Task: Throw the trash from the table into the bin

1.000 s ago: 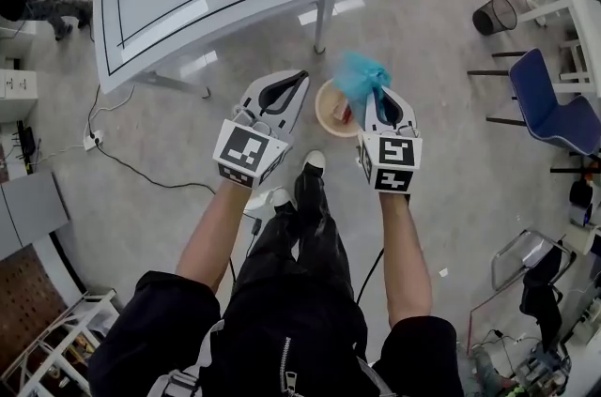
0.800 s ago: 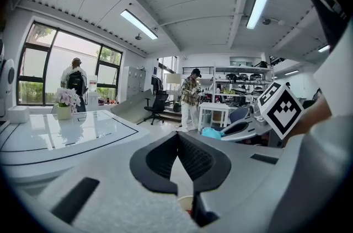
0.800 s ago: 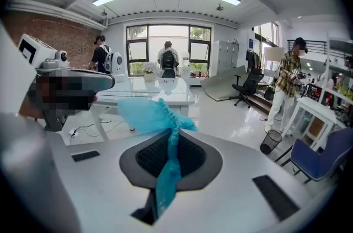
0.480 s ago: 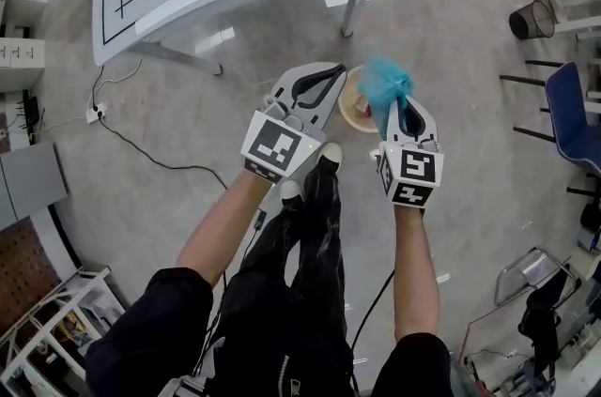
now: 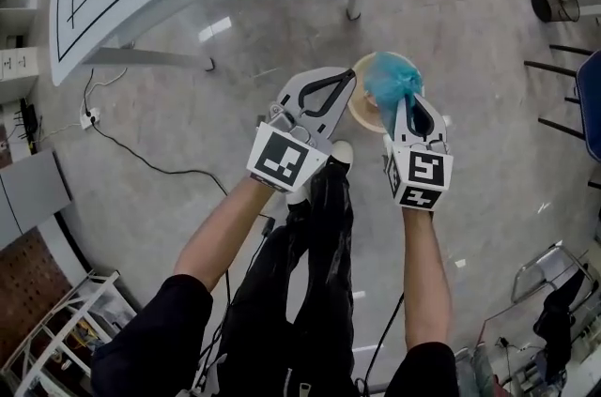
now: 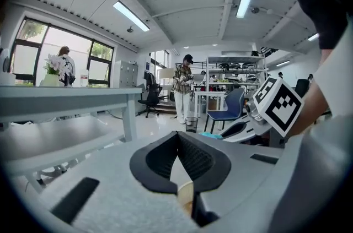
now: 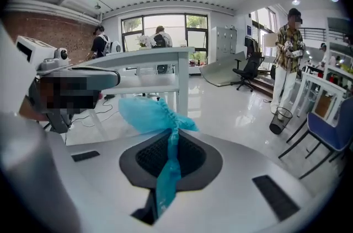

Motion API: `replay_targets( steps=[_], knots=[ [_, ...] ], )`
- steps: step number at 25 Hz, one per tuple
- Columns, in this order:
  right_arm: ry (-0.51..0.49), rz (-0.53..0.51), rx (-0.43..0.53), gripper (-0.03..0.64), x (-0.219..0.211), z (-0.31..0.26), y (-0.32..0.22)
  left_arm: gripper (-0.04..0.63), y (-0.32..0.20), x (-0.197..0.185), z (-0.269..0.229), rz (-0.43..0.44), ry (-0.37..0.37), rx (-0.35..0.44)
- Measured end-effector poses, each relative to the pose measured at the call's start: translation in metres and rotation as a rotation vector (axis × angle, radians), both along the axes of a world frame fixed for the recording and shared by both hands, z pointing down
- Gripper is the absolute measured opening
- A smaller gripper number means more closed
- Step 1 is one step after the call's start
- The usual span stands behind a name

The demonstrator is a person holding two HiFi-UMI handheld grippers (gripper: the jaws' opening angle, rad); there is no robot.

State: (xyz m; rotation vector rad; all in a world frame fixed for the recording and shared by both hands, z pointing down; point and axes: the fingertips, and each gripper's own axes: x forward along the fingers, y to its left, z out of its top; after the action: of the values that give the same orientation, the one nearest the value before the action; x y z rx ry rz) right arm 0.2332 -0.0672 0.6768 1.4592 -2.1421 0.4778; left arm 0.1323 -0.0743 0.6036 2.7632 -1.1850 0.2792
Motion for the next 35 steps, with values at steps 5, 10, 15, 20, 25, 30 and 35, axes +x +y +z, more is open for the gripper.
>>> replay_targets(
  steps=[5, 10, 15, 20, 25, 30, 35],
  knots=[
    [-0.005, 0.002, -0.035, 0.017, -0.001, 0.053, -0.009, 0.005, -0.006, 0.008, 0.050, 0.027, 0.003, -0.023],
    [-0.006, 0.021, -0.069, 0.017, 0.004, 0.104, -0.011, 0.005, -0.006, 0.017, 0.097, 0.057, 0.002, -0.051],
    [-0.017, 0.042, -0.118, 0.017, 0.007, 0.148, -0.005, 0.005, -0.002, 0.023, 0.131, 0.080, -0.020, -0.096],
    [-0.016, 0.064, -0.151, 0.018, 0.015, 0.186, 0.001, 0.006, 0.006, 0.028, 0.157, 0.123, -0.047, -0.112],
    [-0.030, 0.089, -0.241, 0.018, 0.023, 0.225, 0.012, 0.005, 0.015, 0.022, 0.171, 0.141, -0.069, -0.138],
    [0.005, 0.082, -0.325, 0.129, 0.029, 0.255, 0.024, 0.006, 0.017, 0.014, 0.176, 0.118, -0.046, -0.166],
    [0.049, 0.104, -0.350, 0.222, 0.045, 0.268, 0.036, 0.005, 0.023, 0.013, 0.178, 0.112, -0.071, -0.185]
  ],
)
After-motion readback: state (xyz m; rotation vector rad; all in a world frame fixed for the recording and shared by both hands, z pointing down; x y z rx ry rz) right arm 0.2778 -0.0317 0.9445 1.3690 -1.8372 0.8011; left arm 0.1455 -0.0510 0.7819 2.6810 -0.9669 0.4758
